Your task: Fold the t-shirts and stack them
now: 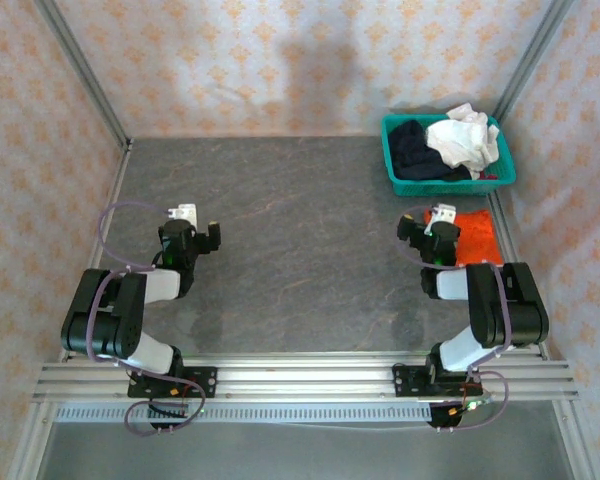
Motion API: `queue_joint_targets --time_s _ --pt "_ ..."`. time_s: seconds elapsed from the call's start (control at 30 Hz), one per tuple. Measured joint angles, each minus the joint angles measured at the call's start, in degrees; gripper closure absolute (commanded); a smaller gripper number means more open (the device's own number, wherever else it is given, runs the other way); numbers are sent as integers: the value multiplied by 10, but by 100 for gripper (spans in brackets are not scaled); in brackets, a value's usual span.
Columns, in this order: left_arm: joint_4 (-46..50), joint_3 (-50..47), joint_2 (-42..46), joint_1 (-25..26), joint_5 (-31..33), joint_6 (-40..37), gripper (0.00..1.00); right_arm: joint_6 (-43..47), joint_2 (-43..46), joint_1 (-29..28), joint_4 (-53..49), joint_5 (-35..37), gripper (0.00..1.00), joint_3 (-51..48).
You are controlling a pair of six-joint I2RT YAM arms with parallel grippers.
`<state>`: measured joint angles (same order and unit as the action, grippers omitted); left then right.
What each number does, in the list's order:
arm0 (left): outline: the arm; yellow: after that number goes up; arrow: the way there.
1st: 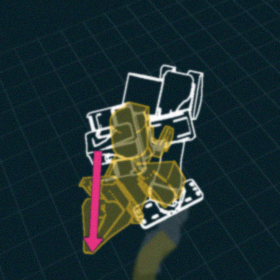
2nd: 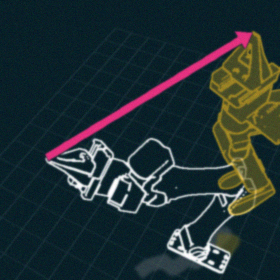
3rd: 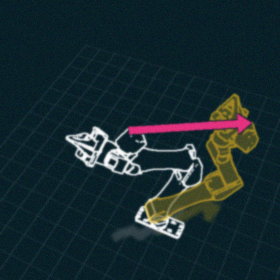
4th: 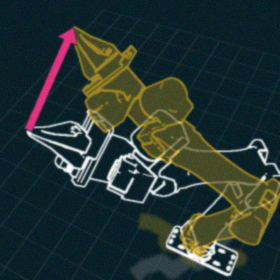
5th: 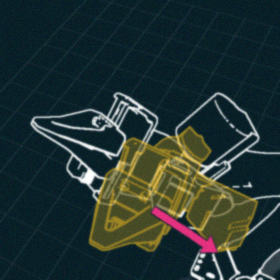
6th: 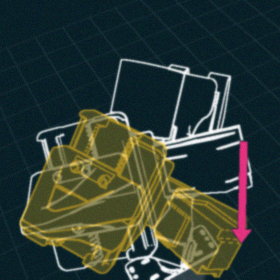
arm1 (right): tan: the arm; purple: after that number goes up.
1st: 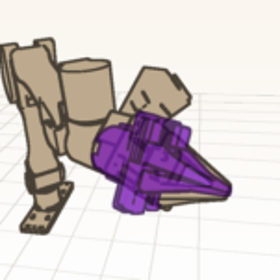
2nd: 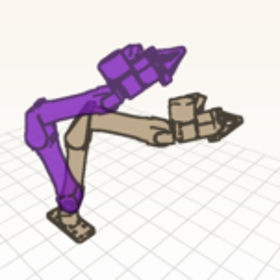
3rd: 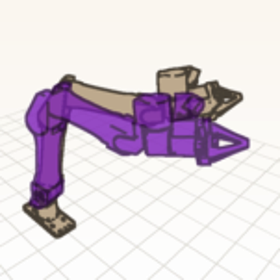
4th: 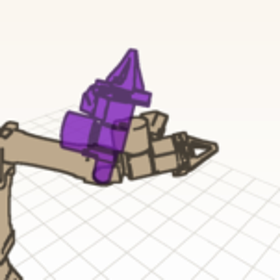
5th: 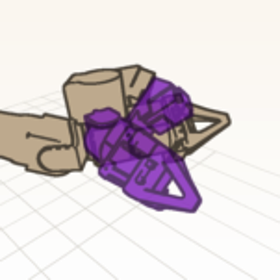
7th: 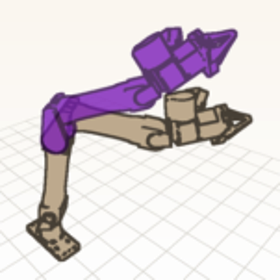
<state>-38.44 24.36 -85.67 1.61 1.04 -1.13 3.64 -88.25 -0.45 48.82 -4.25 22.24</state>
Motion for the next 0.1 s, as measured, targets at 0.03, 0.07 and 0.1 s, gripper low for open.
queue_joint_targets --time_s 0.03,0.07,0.1 --pt "0 0 0 0 0 0 0 0 0 0 0 0 1 0" --pt "0 0 0 0 0 0 0 0 0 0 0 0 1 0" --pt "0 0 0 0 0 0 0 0 0 0 0 0 1 0"
